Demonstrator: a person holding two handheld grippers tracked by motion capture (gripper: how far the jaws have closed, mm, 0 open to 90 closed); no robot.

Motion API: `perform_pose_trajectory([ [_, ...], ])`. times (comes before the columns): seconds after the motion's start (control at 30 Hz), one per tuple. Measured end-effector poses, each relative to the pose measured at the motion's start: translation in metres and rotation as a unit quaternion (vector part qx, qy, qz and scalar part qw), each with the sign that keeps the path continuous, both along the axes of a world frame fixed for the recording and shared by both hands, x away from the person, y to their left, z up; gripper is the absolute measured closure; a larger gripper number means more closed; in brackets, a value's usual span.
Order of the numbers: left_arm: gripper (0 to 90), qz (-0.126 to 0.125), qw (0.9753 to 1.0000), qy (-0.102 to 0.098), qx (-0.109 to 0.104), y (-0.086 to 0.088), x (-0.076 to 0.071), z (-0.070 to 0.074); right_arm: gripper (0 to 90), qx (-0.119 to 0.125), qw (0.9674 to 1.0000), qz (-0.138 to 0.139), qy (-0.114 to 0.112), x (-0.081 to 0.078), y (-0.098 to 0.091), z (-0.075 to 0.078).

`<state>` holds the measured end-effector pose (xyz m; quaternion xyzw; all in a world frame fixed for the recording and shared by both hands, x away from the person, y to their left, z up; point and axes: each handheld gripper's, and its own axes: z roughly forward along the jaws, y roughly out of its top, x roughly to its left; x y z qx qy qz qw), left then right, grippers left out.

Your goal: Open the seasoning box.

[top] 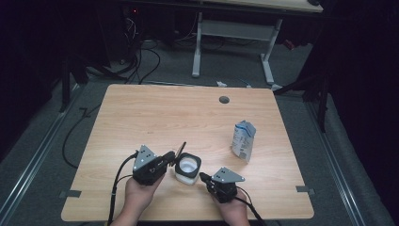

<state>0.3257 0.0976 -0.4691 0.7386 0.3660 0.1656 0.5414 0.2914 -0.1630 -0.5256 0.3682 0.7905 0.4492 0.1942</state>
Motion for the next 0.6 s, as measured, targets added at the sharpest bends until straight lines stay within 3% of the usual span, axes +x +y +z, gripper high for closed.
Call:
perform_pose_trajectory([
  [0.13,86.1,-0.010,0.9999,0.004,0.004,-0.006,-0.003,-0.006,90.0,-0.002,1.0000,-0.001,0.000,-0.002,-0.002,0.000],
  [0.3,86.6,0.007,1.0000,0.003,0.003,0.001,-0.008,-0.010,90.0,-0.003,1.0000,-0.005,-0.002,-0.002,-0.005,0.001],
  [0.43,88.6,0.020,0.9994,0.009,0.026,0.010,-0.013,-0.021,90.0,-0.002,1.0000,-0.008,-0.002,-0.003,-0.008,0.001],
  [0.6,90.0,0.024,0.9978,0.035,0.051,0.008,-0.012,-0.043,90.0,0.001,0.9999,-0.014,-0.002,-0.003,-0.013,0.000],
])
